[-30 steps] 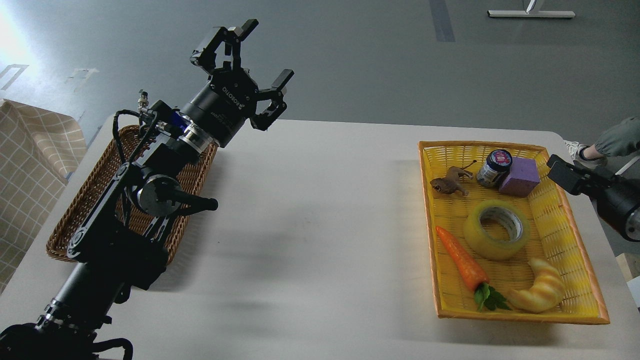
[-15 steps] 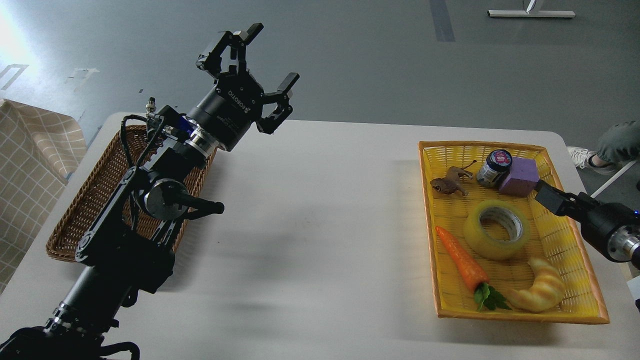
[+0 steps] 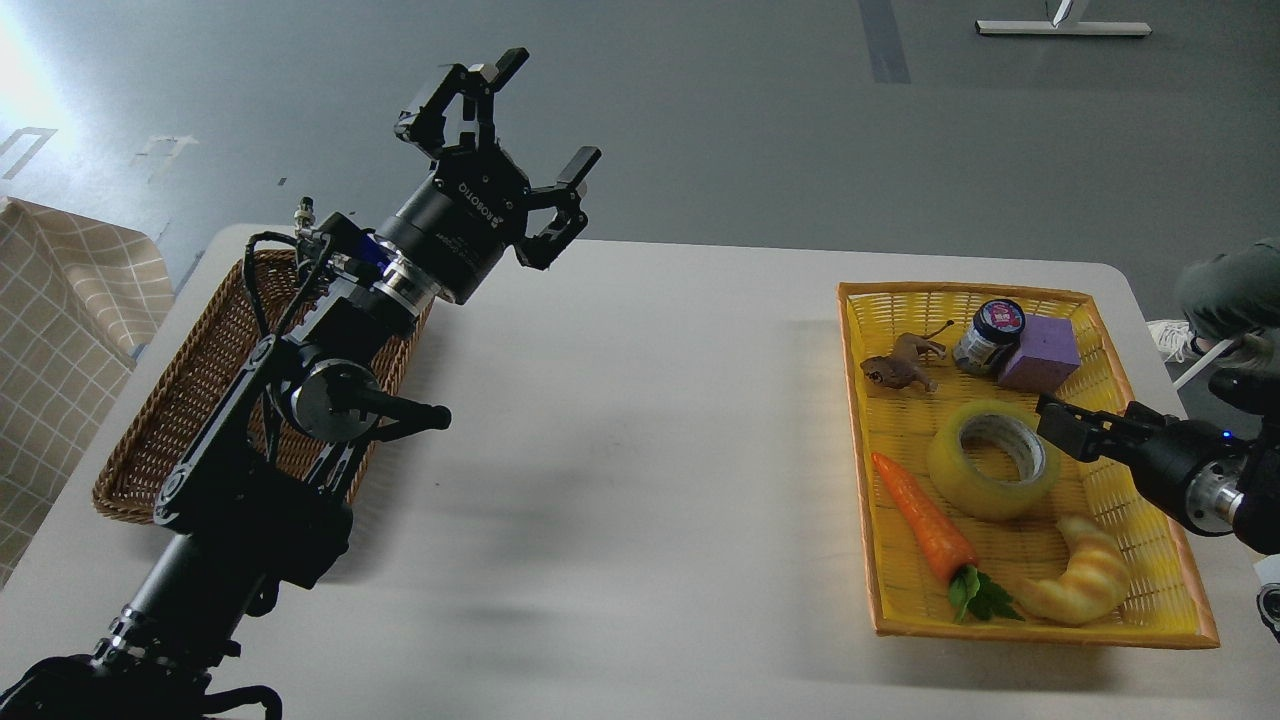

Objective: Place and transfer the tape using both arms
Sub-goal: 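Reach the right gripper into the tray and grasp the tape roll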

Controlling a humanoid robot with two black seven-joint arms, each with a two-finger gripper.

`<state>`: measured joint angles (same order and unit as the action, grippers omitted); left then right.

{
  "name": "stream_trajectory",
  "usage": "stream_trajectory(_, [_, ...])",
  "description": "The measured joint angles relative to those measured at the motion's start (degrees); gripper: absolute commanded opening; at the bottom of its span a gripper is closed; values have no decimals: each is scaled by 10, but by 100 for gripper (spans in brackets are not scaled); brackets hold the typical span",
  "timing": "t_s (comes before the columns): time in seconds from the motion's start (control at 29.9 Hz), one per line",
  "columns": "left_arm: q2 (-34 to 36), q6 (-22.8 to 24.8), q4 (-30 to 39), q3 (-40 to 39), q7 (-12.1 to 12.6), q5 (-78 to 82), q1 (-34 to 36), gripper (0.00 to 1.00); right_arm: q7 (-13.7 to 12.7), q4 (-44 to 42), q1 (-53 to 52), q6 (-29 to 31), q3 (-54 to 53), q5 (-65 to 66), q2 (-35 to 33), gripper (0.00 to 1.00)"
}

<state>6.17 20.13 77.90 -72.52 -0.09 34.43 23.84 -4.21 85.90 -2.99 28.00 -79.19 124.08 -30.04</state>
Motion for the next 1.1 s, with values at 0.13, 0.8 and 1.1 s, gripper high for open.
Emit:
stream_trajectory(0.13, [1,0,0,0,0,0,0,98,0,-6,0,0,3,8,0,86])
stream_trajectory(0.8, [0,0,1,0,-2,-1,-2,98,-1,-29,-2,0,46,9,4,71])
stream_trajectory(1.1, [-1,0,0,0,-3,-1,-3,98,-5,-38,-21,0,57,9,4,68])
